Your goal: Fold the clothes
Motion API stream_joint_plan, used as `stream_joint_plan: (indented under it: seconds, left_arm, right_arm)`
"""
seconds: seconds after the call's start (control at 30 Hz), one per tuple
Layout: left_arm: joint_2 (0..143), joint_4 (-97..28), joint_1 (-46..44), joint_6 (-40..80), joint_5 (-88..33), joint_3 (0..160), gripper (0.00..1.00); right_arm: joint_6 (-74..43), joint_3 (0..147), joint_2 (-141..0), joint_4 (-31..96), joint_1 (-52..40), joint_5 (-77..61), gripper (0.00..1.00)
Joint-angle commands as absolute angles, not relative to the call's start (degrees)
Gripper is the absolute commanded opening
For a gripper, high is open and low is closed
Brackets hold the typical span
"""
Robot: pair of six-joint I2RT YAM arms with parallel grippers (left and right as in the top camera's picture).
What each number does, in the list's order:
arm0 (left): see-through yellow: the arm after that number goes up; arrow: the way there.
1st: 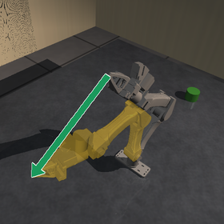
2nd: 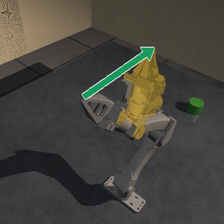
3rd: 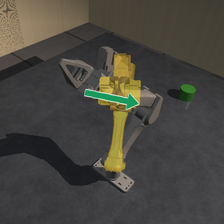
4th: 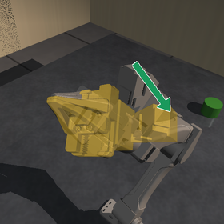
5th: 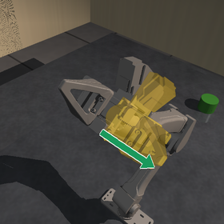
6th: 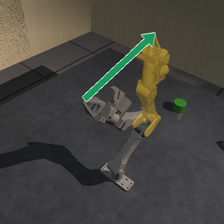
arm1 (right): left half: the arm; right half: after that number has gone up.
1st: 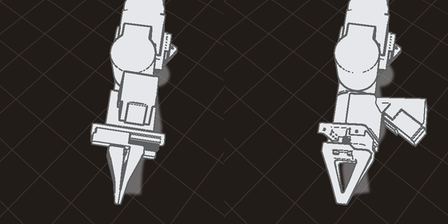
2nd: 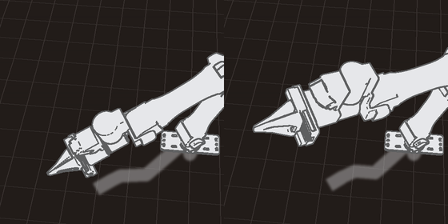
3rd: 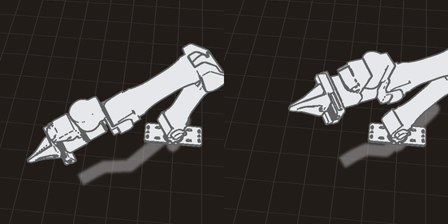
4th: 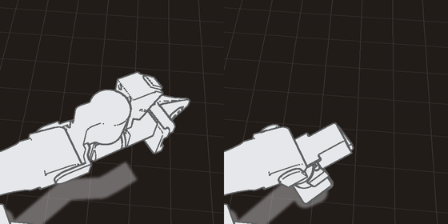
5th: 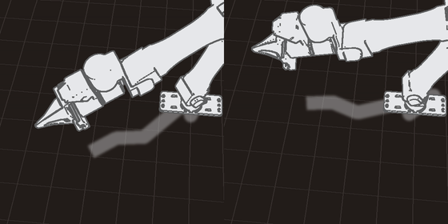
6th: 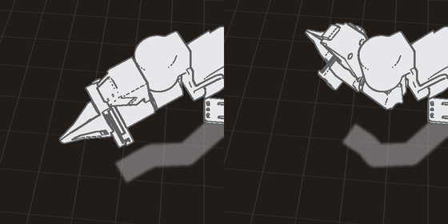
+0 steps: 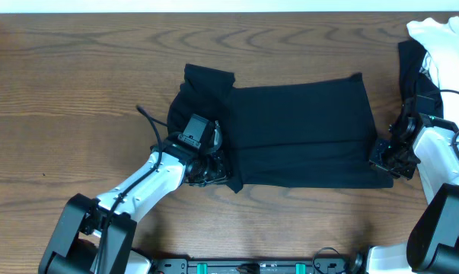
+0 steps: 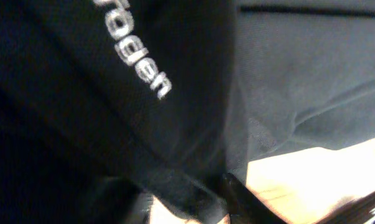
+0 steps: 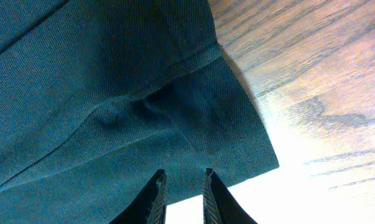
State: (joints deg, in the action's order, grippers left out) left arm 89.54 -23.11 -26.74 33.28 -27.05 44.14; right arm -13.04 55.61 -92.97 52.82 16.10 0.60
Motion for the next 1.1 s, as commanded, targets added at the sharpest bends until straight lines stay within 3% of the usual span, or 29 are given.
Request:
stream_joint_plan:
  seconds: [0.0, 0.03, 0.1, 0.37, 0.53, 0.6, 0.63, 0.7, 0.8, 1.07]
  left_arm:
    - [89.4, -20.9, -26.8, 33.7, -29.5, 43.6, 0.20]
    - [89.0, -20.0, -26.8, 33.7, -30.6, 43.6, 0.19]
    - [88.1, -18.4, -26.8, 33.7, -32.0, 43.6, 0.06]
    - [84.1, -9.7, -26.8, 33.7, -32.4, 43.7, 0.06]
    - [83.2, 4.8, -26.8, 34.1, -32.4, 43.7, 0.06]
    - [83.3, 9.7, -26.8, 34.2, -32.3, 43.7, 0.14]
    - [83.3, 12.1, -26.8, 34.2, -31.7, 43.7, 0.38]
    - [83.3, 12.1, -26.8, 34.2, -31.5, 43.7, 0.56]
    - [83.3, 9.8, -26.8, 34.2, -31.5, 43.7, 0.62]
    - [83.3, 2.4, -26.8, 33.1, -31.5, 43.7, 0.61]
  right_arm:
    - [-13.2, 55.5, -93.4, 52.9, 15.7, 0.4, 0.19]
    - [-13.2, 55.5, -93.4, 52.9, 15.7, 0.4, 0.19]
    - [-13.2, 55.5, -93.4, 52.8, 15.7, 0.4, 0.19]
    - [-13.2, 55.5, -93.4, 52.7, 15.7, 0.4, 0.19]
    - [-13.2, 55.5, -93.4, 52.7, 15.7, 0.4, 0.19]
    - [-13.2, 55.5, -93.4, 52.7, 15.7, 0.4, 0.19]
    - [-13.2, 55.5, -93.4, 52.7, 15.7, 0.4, 0.19]
    - [-13.2, 55.5, -93.4, 52.6, 15.7, 0.4, 0.19]
    - [-13.2, 55.5, -93.4, 52.5, 15.7, 0.4, 0.19]
    - [-13.2, 55.5, -93.4, 52.5, 15.7, 0.4, 0.19]
